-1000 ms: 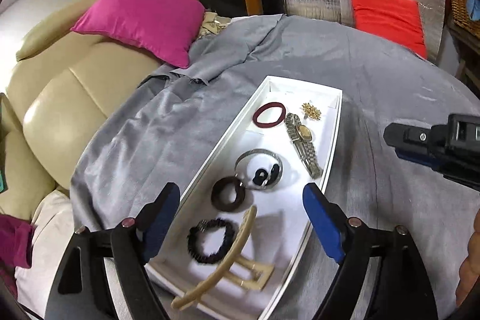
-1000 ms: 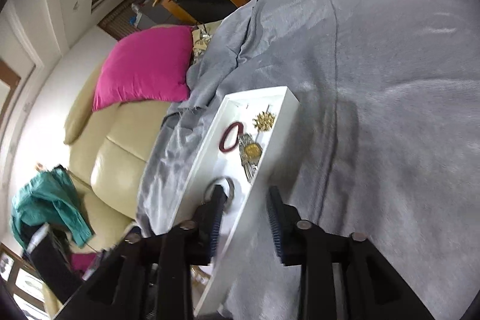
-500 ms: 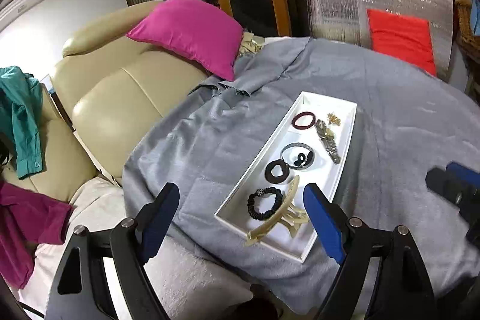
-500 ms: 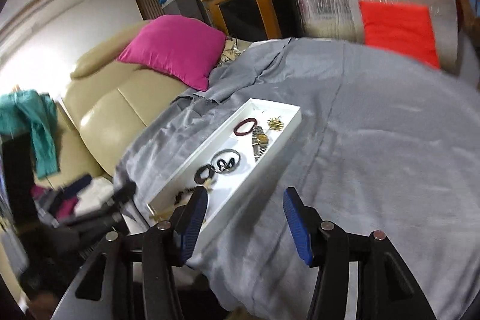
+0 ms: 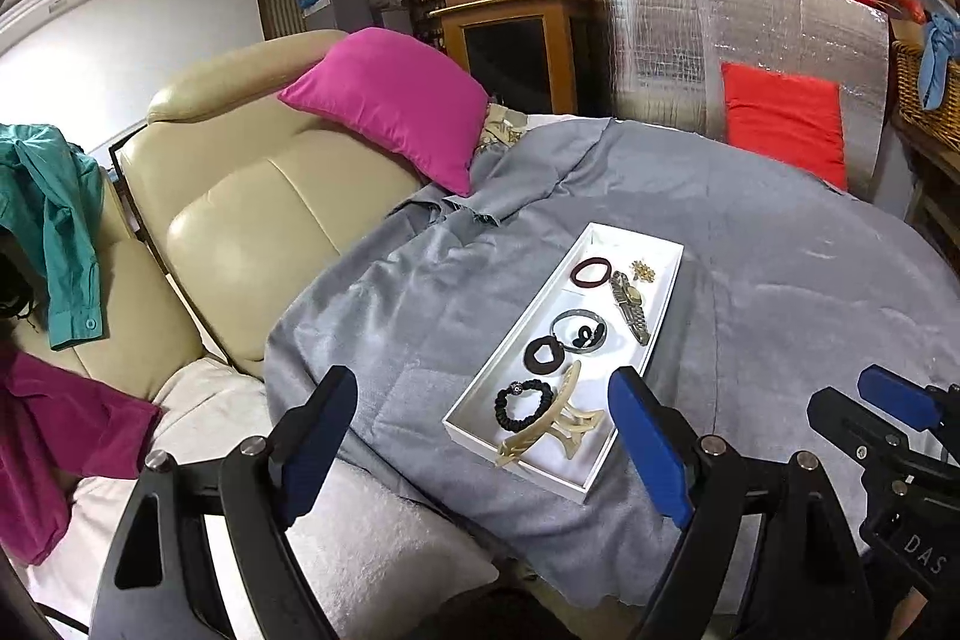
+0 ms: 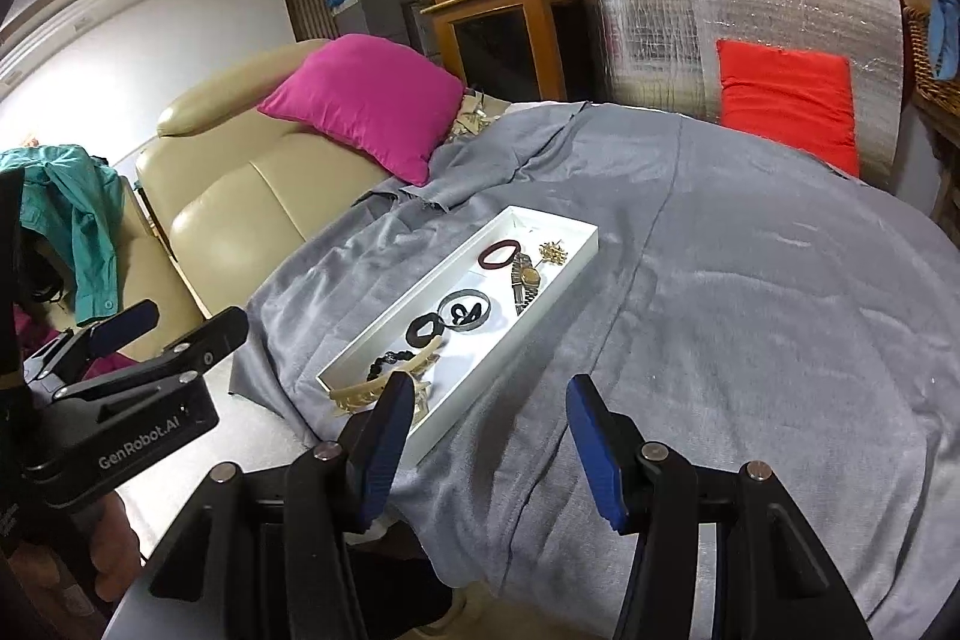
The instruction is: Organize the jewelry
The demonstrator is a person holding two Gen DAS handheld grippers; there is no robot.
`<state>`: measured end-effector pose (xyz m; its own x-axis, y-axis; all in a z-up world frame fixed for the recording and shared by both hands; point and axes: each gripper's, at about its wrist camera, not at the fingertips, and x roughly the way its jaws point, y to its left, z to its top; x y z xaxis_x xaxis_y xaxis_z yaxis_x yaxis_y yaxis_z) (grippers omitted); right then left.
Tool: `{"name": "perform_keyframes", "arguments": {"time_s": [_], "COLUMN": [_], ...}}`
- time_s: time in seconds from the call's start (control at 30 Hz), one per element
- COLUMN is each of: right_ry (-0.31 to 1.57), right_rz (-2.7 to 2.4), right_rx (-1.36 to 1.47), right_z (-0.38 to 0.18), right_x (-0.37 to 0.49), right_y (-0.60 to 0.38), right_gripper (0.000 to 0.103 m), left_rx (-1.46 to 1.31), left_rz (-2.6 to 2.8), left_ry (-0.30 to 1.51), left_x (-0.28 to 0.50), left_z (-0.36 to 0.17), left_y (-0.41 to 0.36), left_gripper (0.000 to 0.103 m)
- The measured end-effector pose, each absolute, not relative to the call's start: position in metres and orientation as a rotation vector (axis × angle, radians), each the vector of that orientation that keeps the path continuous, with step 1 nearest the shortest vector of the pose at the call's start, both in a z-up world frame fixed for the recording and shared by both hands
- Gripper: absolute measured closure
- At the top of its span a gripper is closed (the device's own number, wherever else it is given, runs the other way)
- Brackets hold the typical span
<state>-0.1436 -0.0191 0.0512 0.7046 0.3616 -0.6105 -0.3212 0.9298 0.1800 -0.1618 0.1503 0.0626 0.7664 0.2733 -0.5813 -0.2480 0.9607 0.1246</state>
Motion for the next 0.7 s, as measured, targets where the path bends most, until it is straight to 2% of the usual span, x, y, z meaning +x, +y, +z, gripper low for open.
{"name": "perform_keyframes", "arguments": {"time_s": [0.7], "right_ry": [0.688], "right_rz": [0.383], "right_rx": [0.073], "right_z": [0.0532], "right_x": [-0.1460], "right_y": [-0.0117], "right_gripper": [0.046], "left_rx": [0.021], "left_rz": [0.296], "left_ry": [0.645], "left_x": [-0.1646], "left_z": [0.0616], "left_y": [0.1599], "left_gripper": [0.017]}}
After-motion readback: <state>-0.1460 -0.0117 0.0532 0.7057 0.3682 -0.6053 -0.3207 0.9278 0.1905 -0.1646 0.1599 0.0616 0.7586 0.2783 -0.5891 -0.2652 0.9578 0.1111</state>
